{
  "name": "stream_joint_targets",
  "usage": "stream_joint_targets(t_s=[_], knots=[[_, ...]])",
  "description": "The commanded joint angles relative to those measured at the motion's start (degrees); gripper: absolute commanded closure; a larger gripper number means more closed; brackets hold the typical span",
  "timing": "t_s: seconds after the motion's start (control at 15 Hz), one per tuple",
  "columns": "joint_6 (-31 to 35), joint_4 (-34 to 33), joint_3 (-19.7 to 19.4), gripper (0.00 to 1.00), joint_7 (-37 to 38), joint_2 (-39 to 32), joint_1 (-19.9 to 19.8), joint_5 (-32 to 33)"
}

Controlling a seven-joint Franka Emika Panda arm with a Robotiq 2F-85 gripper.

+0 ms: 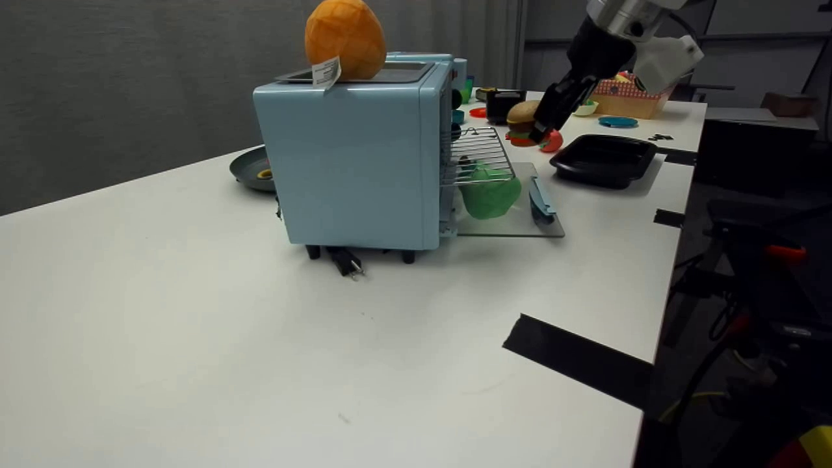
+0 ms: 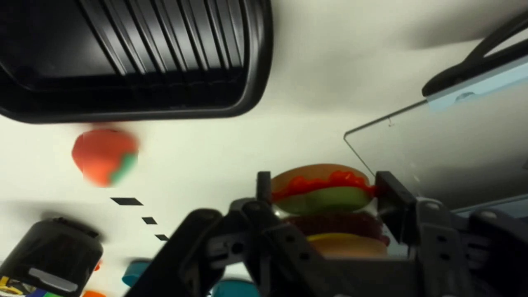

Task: Remove the toy burger from the breakfast station oven, close the breakfast station oven door

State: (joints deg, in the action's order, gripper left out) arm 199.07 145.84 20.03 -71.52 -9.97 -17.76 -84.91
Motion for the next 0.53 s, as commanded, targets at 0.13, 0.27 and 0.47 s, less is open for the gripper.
stream_joint_targets(t_s=[0.13, 0.27, 0.47], knots=[[3.00, -2.65, -0.62, 0.03, -1.57, -4.42, 0.30, -4.69], [2.99, -3.23, -0.59, 0.00, -2.01, -5.11, 0.26, -5.67], [1.91, -3.44, -0.29, 0.00, -2.61, -4.57, 0.05, -6.93]])
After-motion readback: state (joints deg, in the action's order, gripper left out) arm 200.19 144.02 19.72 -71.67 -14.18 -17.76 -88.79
